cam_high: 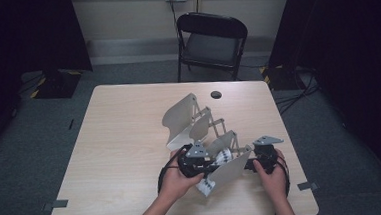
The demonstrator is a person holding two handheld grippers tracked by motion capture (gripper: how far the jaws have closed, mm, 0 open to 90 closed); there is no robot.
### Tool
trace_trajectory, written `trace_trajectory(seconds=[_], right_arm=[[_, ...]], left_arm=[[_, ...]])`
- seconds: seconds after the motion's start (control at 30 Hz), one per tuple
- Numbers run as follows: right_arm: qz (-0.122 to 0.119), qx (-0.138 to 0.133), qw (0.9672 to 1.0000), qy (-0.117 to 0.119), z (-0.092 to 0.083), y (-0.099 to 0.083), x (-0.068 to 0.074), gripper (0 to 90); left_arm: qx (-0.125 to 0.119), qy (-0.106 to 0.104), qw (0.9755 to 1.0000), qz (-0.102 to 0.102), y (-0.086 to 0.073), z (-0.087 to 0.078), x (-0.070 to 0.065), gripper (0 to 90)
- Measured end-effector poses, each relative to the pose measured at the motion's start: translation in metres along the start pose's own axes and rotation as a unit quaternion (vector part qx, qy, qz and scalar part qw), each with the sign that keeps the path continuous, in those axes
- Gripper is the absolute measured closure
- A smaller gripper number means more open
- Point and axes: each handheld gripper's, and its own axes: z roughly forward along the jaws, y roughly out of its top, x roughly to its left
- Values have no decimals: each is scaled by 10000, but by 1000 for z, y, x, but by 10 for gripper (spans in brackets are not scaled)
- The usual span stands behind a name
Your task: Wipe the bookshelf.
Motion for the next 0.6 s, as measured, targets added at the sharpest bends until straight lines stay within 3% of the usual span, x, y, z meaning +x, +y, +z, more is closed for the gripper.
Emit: trace_trajectory(seconds=[0.07, 0.13, 0.33, 0.43, 0.6], right_arm=[[-1, 0, 10000, 0, 0, 0, 0, 117], [0, -1, 10000, 2, 0, 0, 0, 117], [3, -2, 10000, -2, 0, 0, 0, 117], [-1, -1, 10000, 0, 0, 0, 0, 117], [-1, 0, 10000, 0, 0, 0, 0, 117]], left_arm=[[78, 61, 9999, 63, -6, 4, 2, 691], [58, 63, 10000, -29, -9, 4, 4, 617], [245, 348, 9991, 72, -12, -8, 4, 549], [392, 451, 9982, 30, -18, -13, 4, 486], [547, 478, 9974, -24, -35, -10, 5, 484]])
